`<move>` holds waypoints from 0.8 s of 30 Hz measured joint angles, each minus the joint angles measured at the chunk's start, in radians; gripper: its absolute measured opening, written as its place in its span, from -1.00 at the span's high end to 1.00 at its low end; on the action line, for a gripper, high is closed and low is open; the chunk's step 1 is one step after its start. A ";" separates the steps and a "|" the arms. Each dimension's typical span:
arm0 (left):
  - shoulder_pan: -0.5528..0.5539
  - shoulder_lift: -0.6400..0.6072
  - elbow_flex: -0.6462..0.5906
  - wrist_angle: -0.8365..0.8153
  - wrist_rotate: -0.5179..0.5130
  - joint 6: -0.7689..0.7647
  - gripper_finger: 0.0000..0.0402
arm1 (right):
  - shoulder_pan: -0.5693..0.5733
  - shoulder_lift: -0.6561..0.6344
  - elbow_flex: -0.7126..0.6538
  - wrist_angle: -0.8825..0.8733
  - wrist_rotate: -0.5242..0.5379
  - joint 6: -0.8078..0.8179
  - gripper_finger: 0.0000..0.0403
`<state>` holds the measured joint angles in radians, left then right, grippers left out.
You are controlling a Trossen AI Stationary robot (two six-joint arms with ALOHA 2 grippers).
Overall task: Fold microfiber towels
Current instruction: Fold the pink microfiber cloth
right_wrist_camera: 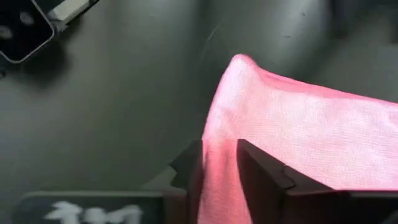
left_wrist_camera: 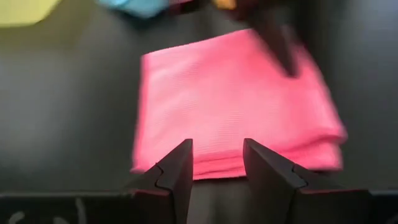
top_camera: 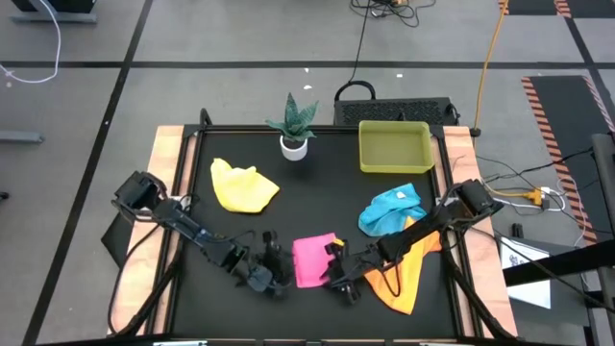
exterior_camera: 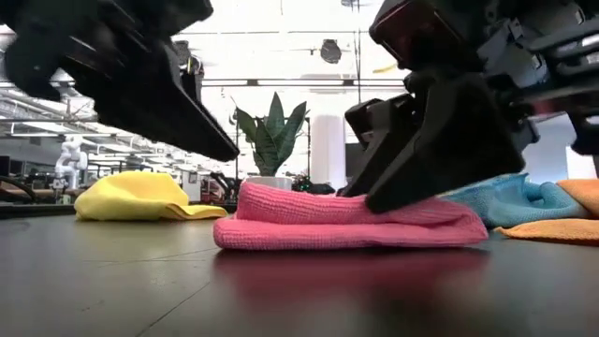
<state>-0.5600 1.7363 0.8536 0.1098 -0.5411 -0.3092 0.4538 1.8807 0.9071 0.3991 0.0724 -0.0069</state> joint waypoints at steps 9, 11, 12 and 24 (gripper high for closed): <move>0.020 0.101 0.000 0.274 0.241 0.298 0.29 | 0.032 -0.140 -0.048 0.001 0.002 0.030 0.20; 0.036 0.121 0.000 0.294 0.262 0.300 0.29 | 0.040 -0.179 -0.066 0.002 0.004 0.031 0.19; 0.044 0.131 0.000 0.306 0.284 0.299 0.29 | 0.046 -0.198 -0.075 0.003 0.006 0.031 0.19; 0.067 0.170 0.000 0.314 0.443 0.300 0.29 | 0.066 -0.286 -0.188 0.115 0.058 0.052 0.23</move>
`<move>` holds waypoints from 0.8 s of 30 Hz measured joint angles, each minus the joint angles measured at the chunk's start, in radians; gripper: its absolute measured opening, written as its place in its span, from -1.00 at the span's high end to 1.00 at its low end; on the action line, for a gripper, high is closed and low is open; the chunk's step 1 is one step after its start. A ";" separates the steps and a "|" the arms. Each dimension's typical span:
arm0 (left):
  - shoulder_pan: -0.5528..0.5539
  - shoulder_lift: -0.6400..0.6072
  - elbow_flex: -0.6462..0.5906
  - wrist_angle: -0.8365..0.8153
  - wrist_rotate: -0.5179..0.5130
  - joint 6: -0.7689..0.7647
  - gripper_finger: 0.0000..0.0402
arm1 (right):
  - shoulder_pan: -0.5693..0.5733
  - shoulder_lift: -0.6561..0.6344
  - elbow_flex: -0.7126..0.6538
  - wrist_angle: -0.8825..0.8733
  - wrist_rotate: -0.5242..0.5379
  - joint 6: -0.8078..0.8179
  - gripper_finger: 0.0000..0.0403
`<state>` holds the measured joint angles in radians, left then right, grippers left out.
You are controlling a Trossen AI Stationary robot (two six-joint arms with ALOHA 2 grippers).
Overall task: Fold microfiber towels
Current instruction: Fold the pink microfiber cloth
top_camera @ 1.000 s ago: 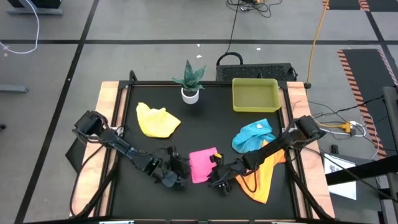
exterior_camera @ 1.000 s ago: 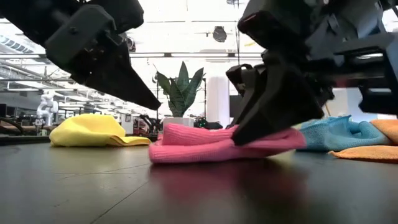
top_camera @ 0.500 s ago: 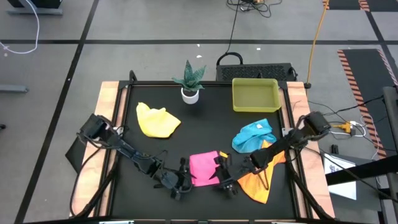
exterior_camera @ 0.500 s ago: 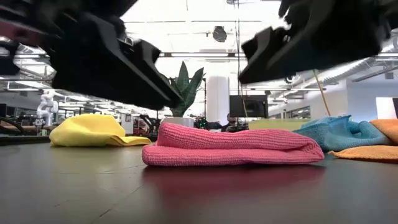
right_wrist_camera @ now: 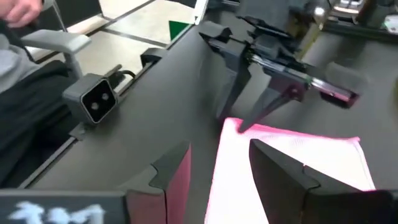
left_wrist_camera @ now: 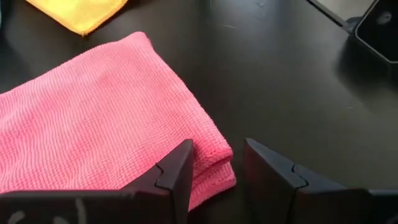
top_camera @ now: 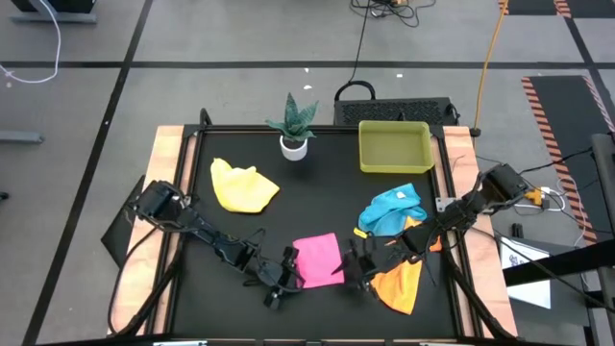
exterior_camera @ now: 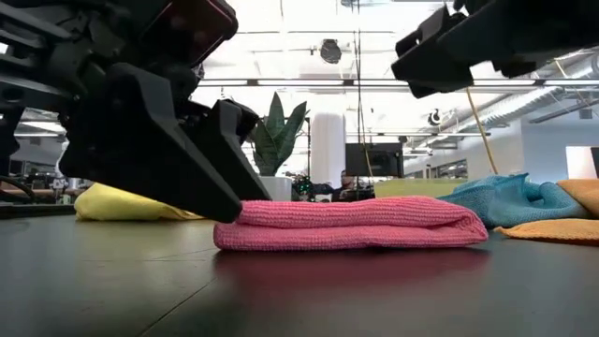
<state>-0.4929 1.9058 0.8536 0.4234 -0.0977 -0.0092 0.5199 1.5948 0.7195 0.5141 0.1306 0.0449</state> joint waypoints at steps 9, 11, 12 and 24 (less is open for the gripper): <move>0.025 0.000 0.000 -0.002 -0.026 -0.017 0.55 | -0.001 0.000 -0.010 0.006 0.003 0.022 0.23; 0.028 0.000 0.000 -0.003 -0.028 -0.020 0.72 | -0.001 0.000 -0.010 0.006 0.004 0.022 0.23; 0.028 0.000 0.000 -0.003 -0.029 -0.020 0.81 | -0.001 0.000 -0.010 0.006 0.004 0.022 0.23; -0.017 -0.169 0.001 -0.137 -0.118 0.154 0.96 | -0.001 0.001 -0.010 0.006 0.007 0.022 0.23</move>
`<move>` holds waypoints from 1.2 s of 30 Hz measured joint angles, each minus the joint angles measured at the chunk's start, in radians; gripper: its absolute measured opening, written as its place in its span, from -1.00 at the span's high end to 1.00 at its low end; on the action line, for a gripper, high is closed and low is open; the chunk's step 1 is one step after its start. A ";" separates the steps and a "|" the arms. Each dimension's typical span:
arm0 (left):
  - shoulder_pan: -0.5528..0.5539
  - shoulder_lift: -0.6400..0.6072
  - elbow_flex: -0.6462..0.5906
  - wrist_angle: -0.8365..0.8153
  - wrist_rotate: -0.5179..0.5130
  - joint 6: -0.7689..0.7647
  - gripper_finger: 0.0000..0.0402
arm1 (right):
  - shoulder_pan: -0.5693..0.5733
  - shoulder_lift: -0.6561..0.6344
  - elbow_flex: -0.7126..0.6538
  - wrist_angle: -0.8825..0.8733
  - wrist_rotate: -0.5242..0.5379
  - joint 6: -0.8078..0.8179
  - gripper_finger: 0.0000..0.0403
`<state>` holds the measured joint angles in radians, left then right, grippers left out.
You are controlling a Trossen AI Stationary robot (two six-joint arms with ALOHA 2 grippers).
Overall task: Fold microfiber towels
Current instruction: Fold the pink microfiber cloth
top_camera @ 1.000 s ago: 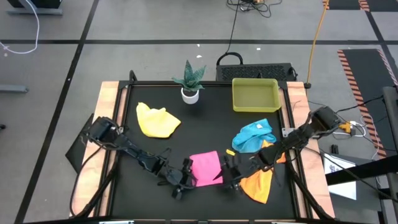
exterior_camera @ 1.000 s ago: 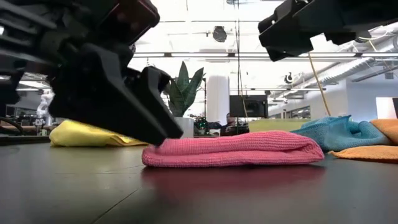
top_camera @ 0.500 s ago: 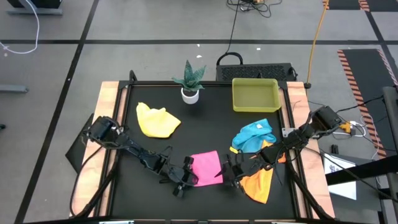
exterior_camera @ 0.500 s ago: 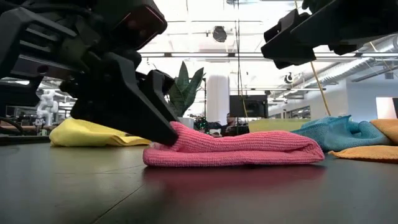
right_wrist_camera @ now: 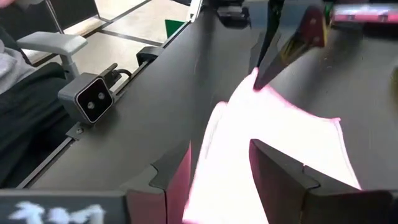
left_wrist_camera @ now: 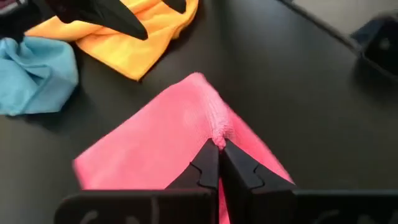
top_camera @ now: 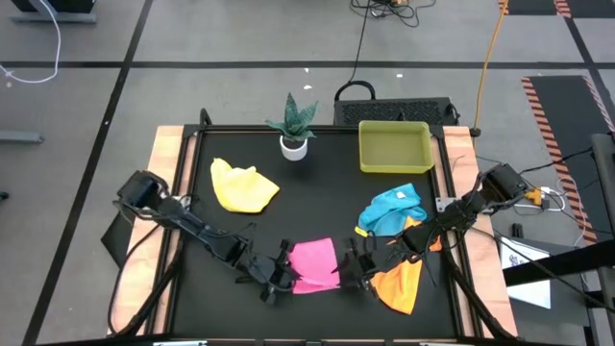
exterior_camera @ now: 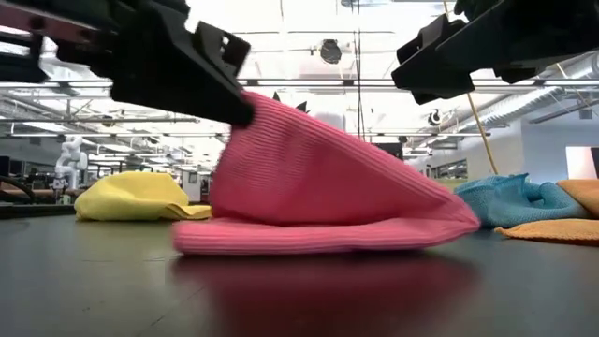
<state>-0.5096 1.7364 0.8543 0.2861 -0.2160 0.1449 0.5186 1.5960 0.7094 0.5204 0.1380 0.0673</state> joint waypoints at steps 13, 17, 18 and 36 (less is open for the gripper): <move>-0.079 0.008 0.000 -0.133 0.021 0.011 0.93 | -0.078 0.143 0.000 0.165 0.024 0.091 0.23; -0.085 -0.004 0.000 -0.137 -0.008 0.021 0.98 | -0.141 0.216 0.001 0.244 0.024 0.155 0.23; -0.086 -0.008 0.000 -0.138 -0.023 0.025 0.97 | -0.153 0.219 0.001 0.233 0.026 0.157 0.23; -0.217 -0.084 0.009 -0.475 -0.040 -0.022 0.98 | -0.163 0.183 0.002 0.150 0.042 0.183 0.23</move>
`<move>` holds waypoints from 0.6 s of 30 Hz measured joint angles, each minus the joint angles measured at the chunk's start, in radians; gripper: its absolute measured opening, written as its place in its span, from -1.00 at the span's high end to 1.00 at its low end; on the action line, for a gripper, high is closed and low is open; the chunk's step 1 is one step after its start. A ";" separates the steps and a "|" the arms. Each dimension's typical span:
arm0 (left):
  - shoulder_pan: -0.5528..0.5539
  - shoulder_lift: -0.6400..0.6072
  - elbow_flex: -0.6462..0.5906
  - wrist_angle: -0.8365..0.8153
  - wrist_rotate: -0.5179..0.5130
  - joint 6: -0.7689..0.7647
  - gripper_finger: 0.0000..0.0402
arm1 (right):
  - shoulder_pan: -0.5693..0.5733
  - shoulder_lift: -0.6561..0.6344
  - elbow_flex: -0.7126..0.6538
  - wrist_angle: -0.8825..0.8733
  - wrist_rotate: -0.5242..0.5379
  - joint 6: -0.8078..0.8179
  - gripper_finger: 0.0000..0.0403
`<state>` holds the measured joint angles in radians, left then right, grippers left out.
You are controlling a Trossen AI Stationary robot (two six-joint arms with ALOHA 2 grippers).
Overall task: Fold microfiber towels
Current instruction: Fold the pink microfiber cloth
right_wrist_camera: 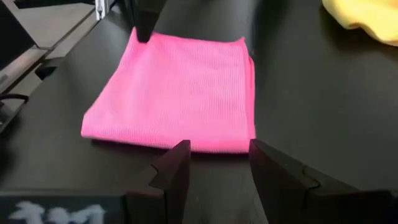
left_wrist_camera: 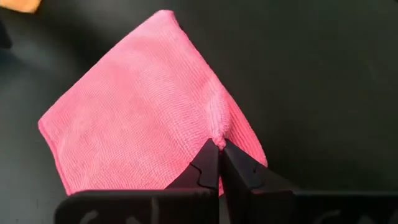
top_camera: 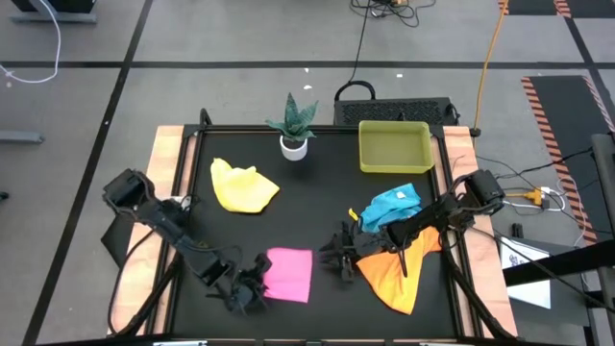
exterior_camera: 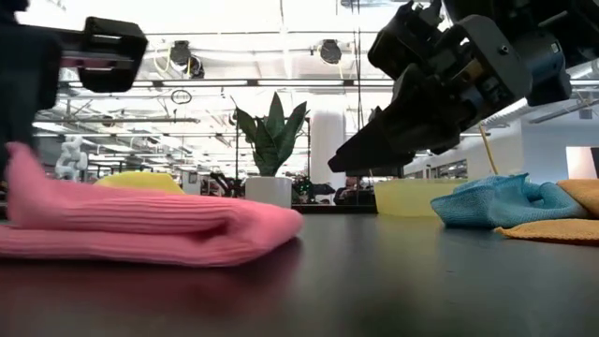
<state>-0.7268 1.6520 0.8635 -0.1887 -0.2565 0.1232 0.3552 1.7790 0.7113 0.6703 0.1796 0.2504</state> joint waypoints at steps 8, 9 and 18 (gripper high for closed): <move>-0.067 0.008 0.000 -0.078 0.001 0.001 0.91 | 0.000 0.000 0.000 -0.002 -0.001 0.000 0.23; -0.075 0.009 0.000 -0.078 0.003 0.002 0.90 | 0.000 0.000 0.000 -0.002 -0.001 0.000 0.23; -0.078 0.009 0.000 -0.078 0.090 -0.094 0.69 | 0.000 0.000 0.000 -0.002 -0.001 -0.003 0.23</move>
<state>-0.8047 1.6611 0.8637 -0.2672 -0.1661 0.0293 0.3550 1.7790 0.7113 0.6682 0.1787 0.2470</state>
